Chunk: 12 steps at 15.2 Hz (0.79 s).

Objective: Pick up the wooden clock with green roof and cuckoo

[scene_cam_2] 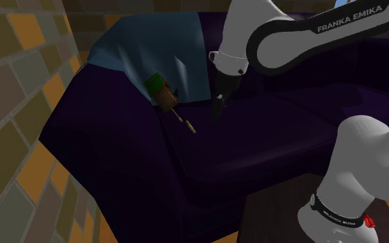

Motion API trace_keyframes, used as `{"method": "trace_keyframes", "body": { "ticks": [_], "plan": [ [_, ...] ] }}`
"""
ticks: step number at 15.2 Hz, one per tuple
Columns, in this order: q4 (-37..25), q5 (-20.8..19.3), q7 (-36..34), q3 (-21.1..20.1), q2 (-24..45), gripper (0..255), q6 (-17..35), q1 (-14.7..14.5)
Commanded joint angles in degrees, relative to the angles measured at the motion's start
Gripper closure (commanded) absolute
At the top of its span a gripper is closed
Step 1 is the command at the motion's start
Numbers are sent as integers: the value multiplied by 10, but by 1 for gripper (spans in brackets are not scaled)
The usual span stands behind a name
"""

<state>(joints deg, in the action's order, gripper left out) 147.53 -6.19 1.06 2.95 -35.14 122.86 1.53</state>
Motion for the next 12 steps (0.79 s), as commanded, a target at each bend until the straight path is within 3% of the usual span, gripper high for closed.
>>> {"method": "trace_keyframes", "body": {
  "ticks": [1,8,12],
  "plan": [
    [11,1,2,11,30,0,79,2],
    [-11,37,34,59,150,0,298,-8],
    [-46,106,89,102,225,0,406,-44]
  ]
}}
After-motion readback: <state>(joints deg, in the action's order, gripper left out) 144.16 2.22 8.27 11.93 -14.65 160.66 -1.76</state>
